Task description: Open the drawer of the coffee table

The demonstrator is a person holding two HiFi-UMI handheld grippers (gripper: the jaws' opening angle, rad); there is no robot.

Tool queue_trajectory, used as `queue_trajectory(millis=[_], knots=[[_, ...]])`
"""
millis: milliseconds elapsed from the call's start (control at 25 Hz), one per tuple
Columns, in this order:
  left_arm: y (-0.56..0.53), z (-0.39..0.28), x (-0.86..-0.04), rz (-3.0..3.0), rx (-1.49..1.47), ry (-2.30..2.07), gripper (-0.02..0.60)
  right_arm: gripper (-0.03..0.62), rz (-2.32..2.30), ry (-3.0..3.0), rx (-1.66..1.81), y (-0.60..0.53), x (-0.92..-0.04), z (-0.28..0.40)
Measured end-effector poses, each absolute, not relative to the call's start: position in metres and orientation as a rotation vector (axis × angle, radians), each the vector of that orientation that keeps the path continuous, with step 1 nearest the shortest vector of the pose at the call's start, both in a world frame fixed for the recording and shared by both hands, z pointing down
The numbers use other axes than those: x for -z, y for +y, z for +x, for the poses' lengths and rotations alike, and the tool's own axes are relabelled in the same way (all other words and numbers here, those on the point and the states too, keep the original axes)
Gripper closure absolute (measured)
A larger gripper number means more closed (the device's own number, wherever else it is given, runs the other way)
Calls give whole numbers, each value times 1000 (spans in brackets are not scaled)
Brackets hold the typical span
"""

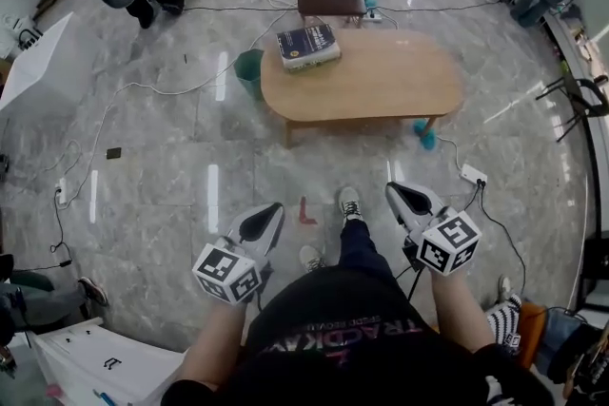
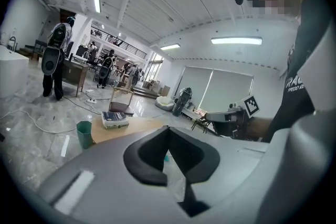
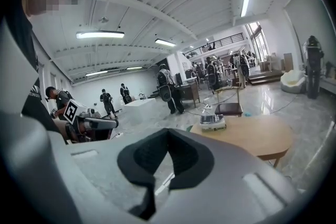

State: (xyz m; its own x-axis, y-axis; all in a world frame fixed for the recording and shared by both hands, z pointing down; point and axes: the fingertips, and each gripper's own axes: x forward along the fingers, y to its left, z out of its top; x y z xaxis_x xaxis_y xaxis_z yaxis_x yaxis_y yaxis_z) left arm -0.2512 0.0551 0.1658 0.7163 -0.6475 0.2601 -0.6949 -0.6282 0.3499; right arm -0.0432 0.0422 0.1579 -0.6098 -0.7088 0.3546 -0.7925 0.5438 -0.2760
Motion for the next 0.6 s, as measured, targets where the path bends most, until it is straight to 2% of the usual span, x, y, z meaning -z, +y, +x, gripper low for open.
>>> queue_trajectory(millis=[600], knots=[[-49,-210,-206,2490,-292,-1240,578,593,1275,-2543,-643,-63,-215,34]])
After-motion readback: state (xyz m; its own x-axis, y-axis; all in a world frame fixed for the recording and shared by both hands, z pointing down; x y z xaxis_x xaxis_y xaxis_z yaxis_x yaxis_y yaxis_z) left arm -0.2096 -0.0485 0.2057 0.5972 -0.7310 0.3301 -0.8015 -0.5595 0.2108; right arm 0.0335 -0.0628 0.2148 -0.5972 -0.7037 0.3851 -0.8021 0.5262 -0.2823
